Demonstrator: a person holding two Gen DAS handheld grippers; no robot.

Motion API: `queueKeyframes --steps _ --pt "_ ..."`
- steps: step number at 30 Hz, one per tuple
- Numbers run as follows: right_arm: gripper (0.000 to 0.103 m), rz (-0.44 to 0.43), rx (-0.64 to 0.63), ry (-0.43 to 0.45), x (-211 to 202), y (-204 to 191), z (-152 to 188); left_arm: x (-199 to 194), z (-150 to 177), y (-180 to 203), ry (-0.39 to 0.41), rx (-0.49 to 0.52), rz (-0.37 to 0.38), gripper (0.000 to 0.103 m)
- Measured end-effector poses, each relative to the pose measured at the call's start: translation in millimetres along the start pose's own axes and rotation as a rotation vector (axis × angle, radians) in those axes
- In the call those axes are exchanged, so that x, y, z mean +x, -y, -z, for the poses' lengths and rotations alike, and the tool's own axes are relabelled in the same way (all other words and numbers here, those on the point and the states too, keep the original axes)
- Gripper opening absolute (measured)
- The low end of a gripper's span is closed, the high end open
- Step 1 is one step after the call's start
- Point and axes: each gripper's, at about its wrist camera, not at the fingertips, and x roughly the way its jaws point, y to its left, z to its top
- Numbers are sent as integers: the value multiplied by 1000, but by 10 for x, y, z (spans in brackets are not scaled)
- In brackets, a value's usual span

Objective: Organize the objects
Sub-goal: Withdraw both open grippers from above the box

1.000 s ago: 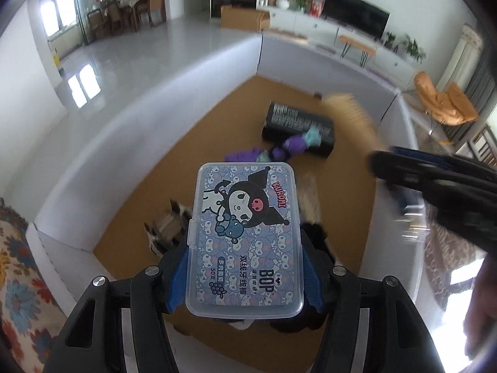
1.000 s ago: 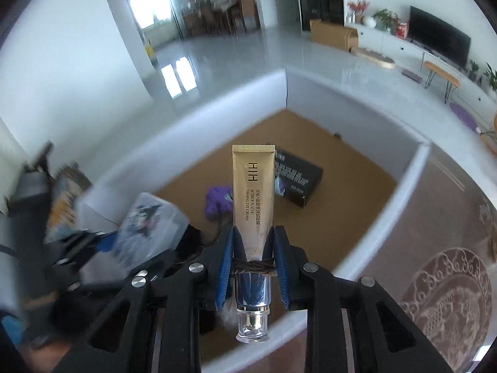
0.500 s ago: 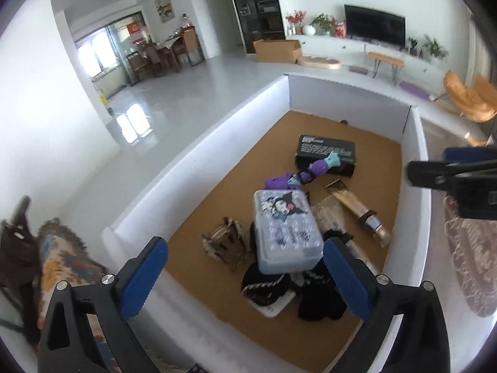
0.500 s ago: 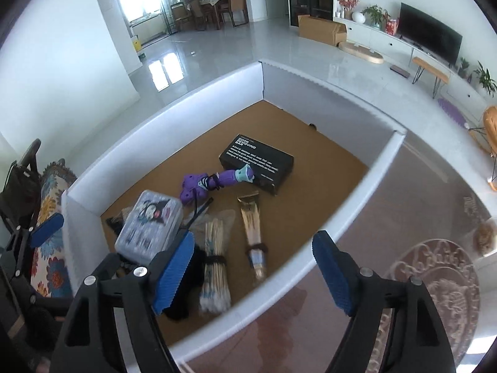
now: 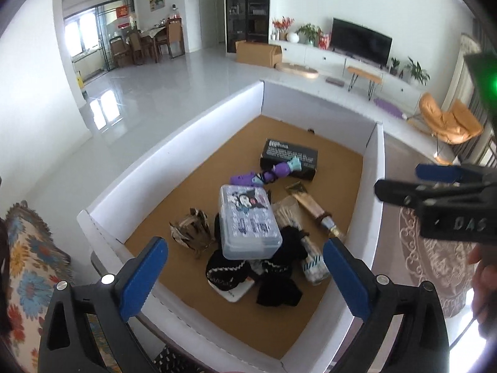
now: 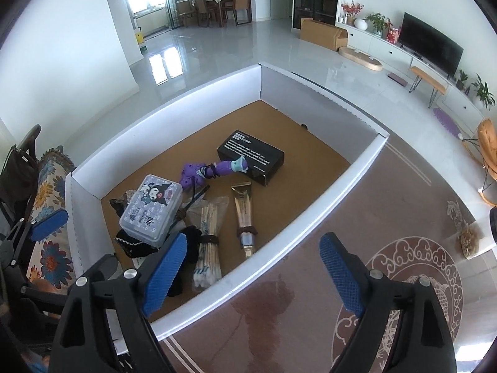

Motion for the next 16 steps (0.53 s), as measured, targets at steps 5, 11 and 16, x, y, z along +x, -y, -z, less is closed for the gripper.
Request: queueKeyframes --steps 5,11,16 --pt "88 -1 -17 0 40 -112 -41 0 -39 -101 9 -41 -10 102" --pt "88 1 -32 -5 99 -213 -38 26 -39 -205 14 -77 -14 102" --pt "88 -5 -24 -8 131 -229 -14 -38 -20 -228 58 -98 -21 102"
